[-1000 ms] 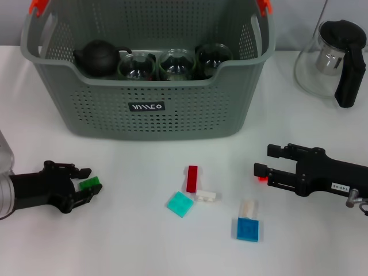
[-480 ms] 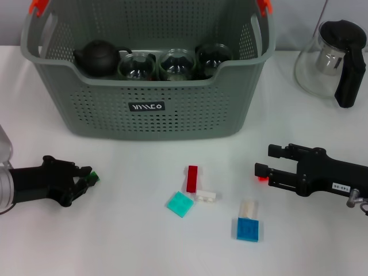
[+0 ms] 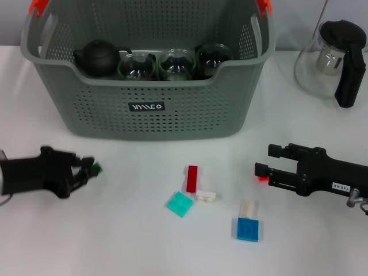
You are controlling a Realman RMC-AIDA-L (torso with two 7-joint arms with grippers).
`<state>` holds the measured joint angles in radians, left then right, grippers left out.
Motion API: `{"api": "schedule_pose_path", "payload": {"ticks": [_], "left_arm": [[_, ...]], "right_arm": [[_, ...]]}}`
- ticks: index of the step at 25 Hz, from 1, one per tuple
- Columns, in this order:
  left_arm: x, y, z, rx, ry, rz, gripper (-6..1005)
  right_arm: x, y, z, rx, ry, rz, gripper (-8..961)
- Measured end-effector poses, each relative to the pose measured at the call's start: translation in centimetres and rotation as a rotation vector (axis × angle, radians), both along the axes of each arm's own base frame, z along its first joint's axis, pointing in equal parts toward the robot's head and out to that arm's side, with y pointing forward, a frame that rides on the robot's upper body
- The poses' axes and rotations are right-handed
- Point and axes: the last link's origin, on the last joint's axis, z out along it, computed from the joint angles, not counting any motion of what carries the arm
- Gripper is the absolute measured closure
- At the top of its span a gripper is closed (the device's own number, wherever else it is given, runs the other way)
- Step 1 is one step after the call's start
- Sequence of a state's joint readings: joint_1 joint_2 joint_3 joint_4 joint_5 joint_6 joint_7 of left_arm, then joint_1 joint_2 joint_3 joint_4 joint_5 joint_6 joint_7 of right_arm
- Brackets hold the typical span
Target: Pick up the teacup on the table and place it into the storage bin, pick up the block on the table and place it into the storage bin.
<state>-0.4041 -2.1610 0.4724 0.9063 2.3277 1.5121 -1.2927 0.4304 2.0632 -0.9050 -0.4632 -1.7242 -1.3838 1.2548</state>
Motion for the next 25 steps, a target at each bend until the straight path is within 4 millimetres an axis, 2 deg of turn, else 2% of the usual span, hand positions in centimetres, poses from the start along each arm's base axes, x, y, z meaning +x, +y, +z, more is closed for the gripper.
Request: {"api": "schedule_pose_path", "payload": {"ticks": [4,7,9,10,11,14,15,16,18,22,25], "left_arm": [[3.1,-0.3,3.0,0.002,-0.202,-0.129,775],[5.8,0.6,4.9,-0.014,-0.317,-0.185,764],[7.6,1.9,5.6,-0.027,-0.36,-0.175,757],[7.6,1.9,5.6,-0.027,-0.36,-0.175,753],[9.7,3.5,6.1,-0.03,-0.392,-0.196,749],[12.3,5.9,6.5,-0.002,-0.412,-0.227,738],[13.8,8.2,6.6,0.029,-0.383,-0.208,735],[13.8,8.2,6.6,0.029,-0.383,-0.208,731],[15.0,10.6,5.8,0.047,-0.308,-0.172,724],[15.6,13.7,3.2,0.095,-0.125,-0.108,709],[15.3,14.5,0.7,0.124,-0.001,-0.093,698]], "right_arm": [[-0.1,0.1,0.0,-0.001,0.001,0.004,242],[-0.2,0.2,0.0,-0.001,0.001,0.007,242],[-0.3,0.2,0.0,-0.001,0.001,0.009,242],[-0.3,0.2,0.0,-0.001,0.001,0.009,242],[-0.3,0.2,-0.1,-0.001,0.002,0.009,242],[-0.3,0.2,-0.1,0.0,0.002,0.011,242],[-0.4,0.2,-0.1,-0.001,0.002,0.012,242],[-0.4,0.2,-0.1,-0.001,0.003,0.014,242],[-0.5,0.3,-0.1,-0.001,0.005,0.018,242],[-0.7,0.3,-0.2,-0.003,0.009,0.022,242],[-0.7,0.2,-0.3,-0.004,0.009,0.024,241]]}}
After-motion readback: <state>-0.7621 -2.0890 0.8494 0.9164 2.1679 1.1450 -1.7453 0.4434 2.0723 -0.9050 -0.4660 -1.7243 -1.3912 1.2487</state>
